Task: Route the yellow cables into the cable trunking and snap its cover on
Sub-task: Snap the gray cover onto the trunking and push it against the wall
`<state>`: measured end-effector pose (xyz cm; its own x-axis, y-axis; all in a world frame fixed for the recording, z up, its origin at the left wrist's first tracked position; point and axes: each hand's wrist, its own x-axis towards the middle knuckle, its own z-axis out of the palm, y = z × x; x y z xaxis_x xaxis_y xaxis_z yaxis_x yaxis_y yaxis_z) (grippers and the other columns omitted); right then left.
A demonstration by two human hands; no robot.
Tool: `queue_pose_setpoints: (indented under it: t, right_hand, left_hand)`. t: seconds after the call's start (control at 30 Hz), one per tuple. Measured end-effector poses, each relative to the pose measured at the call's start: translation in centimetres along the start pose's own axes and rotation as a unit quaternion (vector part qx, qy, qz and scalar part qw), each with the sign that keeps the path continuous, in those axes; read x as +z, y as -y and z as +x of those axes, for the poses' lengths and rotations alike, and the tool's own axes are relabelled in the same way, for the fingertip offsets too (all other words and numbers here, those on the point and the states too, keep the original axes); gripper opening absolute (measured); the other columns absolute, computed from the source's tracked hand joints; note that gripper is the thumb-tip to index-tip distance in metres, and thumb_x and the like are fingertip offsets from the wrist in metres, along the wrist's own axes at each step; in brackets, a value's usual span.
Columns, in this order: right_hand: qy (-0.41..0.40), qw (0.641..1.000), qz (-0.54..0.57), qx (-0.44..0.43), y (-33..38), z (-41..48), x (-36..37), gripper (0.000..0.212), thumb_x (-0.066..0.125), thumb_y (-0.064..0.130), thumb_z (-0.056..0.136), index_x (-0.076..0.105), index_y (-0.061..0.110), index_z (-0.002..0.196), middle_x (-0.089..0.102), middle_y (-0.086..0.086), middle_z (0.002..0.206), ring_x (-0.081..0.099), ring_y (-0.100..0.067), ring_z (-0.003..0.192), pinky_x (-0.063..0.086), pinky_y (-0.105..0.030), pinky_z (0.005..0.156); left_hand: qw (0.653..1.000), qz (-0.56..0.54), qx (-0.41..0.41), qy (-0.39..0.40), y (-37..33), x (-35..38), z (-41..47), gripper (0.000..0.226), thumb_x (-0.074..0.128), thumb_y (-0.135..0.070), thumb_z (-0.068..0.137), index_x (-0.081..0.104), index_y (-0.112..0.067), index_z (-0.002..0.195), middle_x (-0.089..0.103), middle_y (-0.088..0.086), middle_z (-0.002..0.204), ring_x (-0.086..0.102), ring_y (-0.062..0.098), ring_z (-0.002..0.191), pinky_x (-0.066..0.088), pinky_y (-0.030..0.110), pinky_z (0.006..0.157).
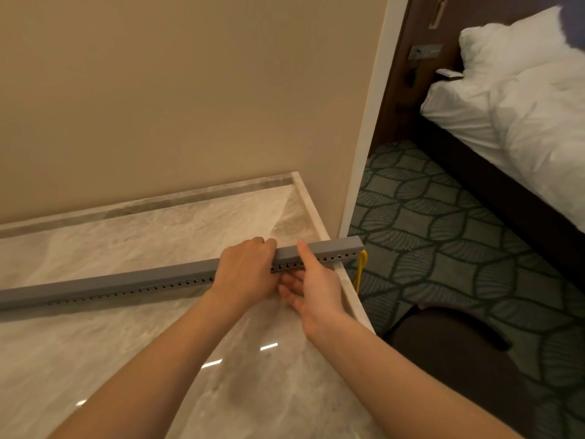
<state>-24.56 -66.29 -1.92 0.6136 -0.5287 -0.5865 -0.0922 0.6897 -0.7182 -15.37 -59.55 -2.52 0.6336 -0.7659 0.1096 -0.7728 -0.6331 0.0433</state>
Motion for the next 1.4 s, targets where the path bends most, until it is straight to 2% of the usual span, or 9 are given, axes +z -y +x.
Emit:
queue_pose_setpoints:
  t: [0.17, 0.27, 0.4, 0.47, 0.63, 0.77, 0.87, 1.03, 1.4]
  right_hand:
    - [0.109, 0.958, -0.265, -0.007, 2.6, -0.2, -1.5, 0.040, 0.052, 0.041, 0.091, 0.067, 0.004, 0.085, 0.069, -0.011, 0.074, 0.064, -0.016, 0.058, 0.055, -0.025, 0.053]
    - [0.173, 0.865, -0.460, -0.098, 6.4, 0.1, -2.4, 0.040, 0.052, 0.040, 0.091, 0.070, 0.008, 0.075, 0.070, -0.006, 0.066, 0.066, -0.013, 0.055, 0.056, -0.022, 0.054]
    - [0.066, 0.693, -0.614, -0.373, 10.4, 3.1, -1.8, 0.040, 0.043, 0.038, 0.095, 0.064, 0.020, 0.066, 0.067, -0.002, 0.065, 0.062, -0.015, 0.060, 0.050, -0.030, 0.061]
    - [0.068, 0.599, -0.715, -0.354, 10.7, 4.7, -1.0, 0.048, 0.035, 0.040, 0.097, 0.065, 0.014, 0.069, 0.064, -0.005, 0.067, 0.059, -0.020, 0.064, 0.047, -0.033, 0.063]
    - [0.170, 0.451, -0.834, -0.270, 9.3, 6.2, -0.3, 0.031, 0.025, 0.028, 0.099, 0.052, 0.013, 0.099, 0.045, -0.004, 0.070, 0.042, -0.017, 0.059, 0.036, -0.034, 0.056]
    - [0.165, 0.423, -0.836, -0.308, 8.7, 6.6, -0.5, 0.038, 0.023, 0.030, 0.096, 0.055, 0.011, 0.098, 0.044, -0.003, 0.075, 0.038, -0.018, 0.061, 0.027, -0.031, 0.050]
    - [0.178, 0.368, -0.844, -0.346, 8.8, 6.1, -0.4, 0.024, 0.037, 0.023, 0.093, 0.043, 0.013, 0.072, 0.034, 0.000, 0.065, 0.034, -0.017, 0.055, 0.028, -0.029, 0.045]
    - [0.161, 0.348, -0.850, -0.362, 9.1, 6.1, 0.1, 0.034, 0.042, 0.016, 0.089, 0.033, 0.019, 0.057, 0.038, 0.001, 0.059, 0.036, -0.015, 0.049, 0.024, -0.026, 0.040]
    - [0.143, 0.353, -0.839, -0.388, 8.6, 6.4, -0.8, 0.034, 0.038, 0.015, 0.092, 0.044, 0.018, 0.059, 0.040, 0.001, 0.055, 0.039, -0.015, 0.047, 0.021, -0.026, 0.040]
  left_hand:
    - [1.000, 0.004, 0.003, 0.001, 1.0, -0.4, 0.3, 0.025, 0.052, -0.043, 0.084, 0.044, -0.019, 0.085, 0.058, 0.000, 0.089, 0.058, 0.022, 0.082, 0.032, 0.030, 0.059]
    - [0.999, 0.035, 0.020, -0.005, 0.3, 0.0, 0.3, 0.032, 0.049, -0.045, 0.089, 0.046, -0.014, 0.099, 0.057, 0.003, 0.096, 0.057, 0.022, 0.085, 0.032, 0.030, 0.060]
    - [0.998, 0.048, 0.032, -0.016, -2.2, 0.7, 0.9, 0.028, 0.049, -0.040, 0.091, 0.045, -0.013, 0.099, 0.056, 0.005, 0.098, 0.054, 0.022, 0.084, 0.031, 0.030, 0.063]
    - [0.998, 0.053, 0.028, -0.025, -3.3, 0.6, 1.3, 0.028, 0.050, -0.039, 0.090, 0.046, -0.013, 0.099, 0.057, 0.005, 0.098, 0.054, 0.023, 0.085, 0.029, 0.030, 0.064]
    - [0.998, 0.047, 0.001, -0.033, -4.0, 0.3, 2.2, 0.027, 0.053, -0.028, 0.088, 0.047, -0.013, 0.109, 0.058, 0.006, 0.104, 0.053, 0.023, 0.095, 0.027, 0.029, 0.068]
    - [0.995, -0.067, 0.000, 0.072, -2.7, -1.2, 2.6, 0.040, 0.058, -0.051, 0.079, 0.053, -0.017, 0.099, 0.061, 0.001, 0.094, 0.058, 0.022, 0.083, 0.037, 0.031, 0.061]
    - [0.977, -0.131, 0.000, 0.167, -1.7, -2.7, 3.9, 0.030, 0.063, -0.045, 0.072, 0.059, -0.018, 0.083, 0.062, 0.000, 0.077, 0.058, 0.020, 0.070, 0.043, 0.030, 0.054]
    - [0.996, -0.036, 0.024, 0.080, -2.4, -2.2, 3.9, 0.030, 0.059, -0.037, 0.075, 0.038, -0.023, 0.058, 0.038, -0.006, 0.054, 0.044, 0.017, 0.050, 0.033, 0.028, 0.049]
    - [0.995, -0.059, 0.014, 0.085, -2.7, -1.2, 3.6, 0.033, 0.059, -0.022, 0.074, 0.033, -0.024, 0.053, 0.039, -0.004, 0.051, 0.037, 0.013, 0.043, 0.025, 0.025, 0.040]
